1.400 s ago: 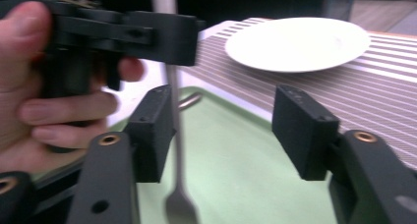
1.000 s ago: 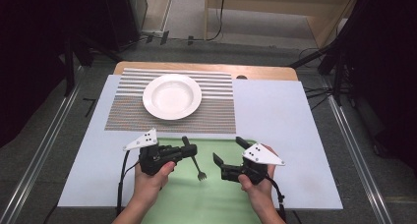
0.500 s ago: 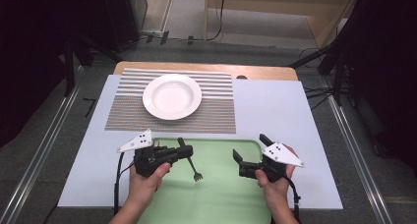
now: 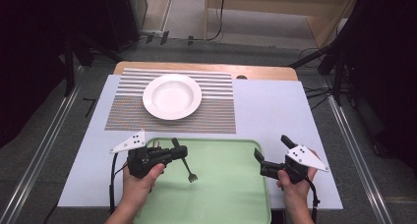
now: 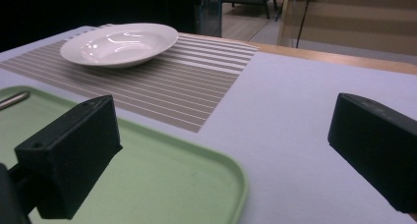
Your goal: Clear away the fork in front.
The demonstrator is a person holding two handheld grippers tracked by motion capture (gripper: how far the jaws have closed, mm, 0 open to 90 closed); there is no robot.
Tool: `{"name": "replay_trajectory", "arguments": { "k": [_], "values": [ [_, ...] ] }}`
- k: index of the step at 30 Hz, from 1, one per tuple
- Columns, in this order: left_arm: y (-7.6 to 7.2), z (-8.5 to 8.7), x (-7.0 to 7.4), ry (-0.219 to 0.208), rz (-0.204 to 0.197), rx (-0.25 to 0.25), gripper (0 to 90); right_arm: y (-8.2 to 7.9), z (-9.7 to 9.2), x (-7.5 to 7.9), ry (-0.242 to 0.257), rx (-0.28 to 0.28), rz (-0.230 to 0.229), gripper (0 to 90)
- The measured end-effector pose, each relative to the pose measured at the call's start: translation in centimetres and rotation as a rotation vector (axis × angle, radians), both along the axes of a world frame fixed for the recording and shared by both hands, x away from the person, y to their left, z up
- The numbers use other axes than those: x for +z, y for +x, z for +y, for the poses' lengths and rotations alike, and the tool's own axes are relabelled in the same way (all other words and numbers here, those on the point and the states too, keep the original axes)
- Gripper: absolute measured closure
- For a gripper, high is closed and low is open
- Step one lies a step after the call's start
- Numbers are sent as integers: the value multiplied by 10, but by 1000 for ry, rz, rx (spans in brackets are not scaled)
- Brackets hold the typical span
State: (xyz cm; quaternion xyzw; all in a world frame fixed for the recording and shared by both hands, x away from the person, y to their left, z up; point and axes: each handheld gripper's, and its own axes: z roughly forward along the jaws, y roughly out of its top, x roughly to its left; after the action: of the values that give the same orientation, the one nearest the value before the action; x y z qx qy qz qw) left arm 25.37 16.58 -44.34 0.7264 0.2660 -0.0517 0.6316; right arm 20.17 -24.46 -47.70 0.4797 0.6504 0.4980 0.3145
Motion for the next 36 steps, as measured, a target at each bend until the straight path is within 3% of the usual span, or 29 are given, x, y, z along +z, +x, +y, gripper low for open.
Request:
{"name": "replay_trajectory", "arguments": {
  "k": [5, 19, 23, 26, 30, 35, 36],
  "values": [
    [-1, 2, 1, 14, 3, -9, 864, -6, -16, -2, -3, 10, -20, 0],
    [-7, 8, 10, 45, 26, -12, 864, -10, -56, -4, 12, -60, -16, 0],
    [-9, 13, 12, 51, 18, -15, 865, -12, -62, -7, 0, -75, 6, 0],
    [-9, 16, 11, 35, 38, -18, 865, -13, -65, -10, 4, -85, 5, 0],
    [-10, 19, 6, 39, 52, -21, 865, -14, -68, -12, -9, -93, -21, 0],
    [-11, 19, 4, 55, 70, -34, 864, -18, -72, -13, 11, -102, -15, 0],
    [-11, 19, 3, 59, 73, -36, 864, -17, -74, -14, -11, -99, -28, 0]
  ]
}}
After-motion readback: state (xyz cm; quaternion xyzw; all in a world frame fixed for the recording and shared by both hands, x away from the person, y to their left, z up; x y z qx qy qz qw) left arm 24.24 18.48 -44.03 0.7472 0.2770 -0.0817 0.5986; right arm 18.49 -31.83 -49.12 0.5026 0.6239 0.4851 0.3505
